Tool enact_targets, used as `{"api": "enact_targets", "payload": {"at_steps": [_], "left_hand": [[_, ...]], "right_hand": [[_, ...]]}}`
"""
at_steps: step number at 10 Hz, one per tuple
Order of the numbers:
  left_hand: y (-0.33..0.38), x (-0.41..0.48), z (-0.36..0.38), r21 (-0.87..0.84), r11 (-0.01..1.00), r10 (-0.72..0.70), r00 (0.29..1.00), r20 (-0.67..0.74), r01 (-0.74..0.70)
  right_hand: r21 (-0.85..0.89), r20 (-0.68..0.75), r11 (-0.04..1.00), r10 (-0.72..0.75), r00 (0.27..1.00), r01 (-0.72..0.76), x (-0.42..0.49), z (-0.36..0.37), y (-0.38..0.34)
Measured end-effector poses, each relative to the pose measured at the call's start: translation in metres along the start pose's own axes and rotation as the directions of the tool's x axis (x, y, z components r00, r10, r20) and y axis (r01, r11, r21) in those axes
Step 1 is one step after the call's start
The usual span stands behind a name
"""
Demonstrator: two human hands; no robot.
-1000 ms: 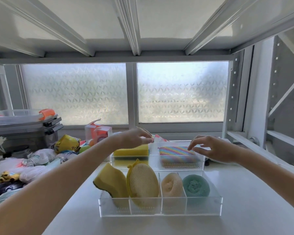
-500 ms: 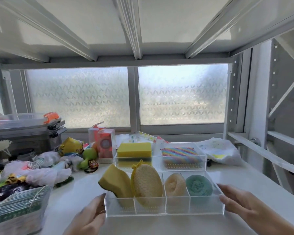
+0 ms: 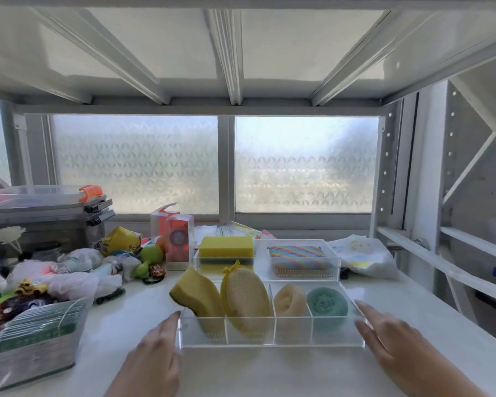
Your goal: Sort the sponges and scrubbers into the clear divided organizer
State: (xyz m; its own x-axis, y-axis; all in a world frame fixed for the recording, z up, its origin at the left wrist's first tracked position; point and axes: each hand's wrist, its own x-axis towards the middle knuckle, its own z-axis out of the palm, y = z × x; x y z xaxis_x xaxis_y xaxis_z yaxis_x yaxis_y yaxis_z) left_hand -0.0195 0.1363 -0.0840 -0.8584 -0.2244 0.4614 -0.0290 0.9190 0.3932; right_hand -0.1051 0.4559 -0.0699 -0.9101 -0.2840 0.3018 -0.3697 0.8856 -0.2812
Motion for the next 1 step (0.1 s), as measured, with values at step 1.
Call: {"api": "enact_targets", "payload": {"at_steps": [1], "left_hand": [[-0.0277, -0.0095, -0.0337, 0.223, 0.92, 0.324, 0.946, 0.028, -0.322]], "right_hand": [[-0.246, -0.133, 0.966, -0.115, 0.984, 0.079, -0.013, -0.0489, 0.0053]]}}
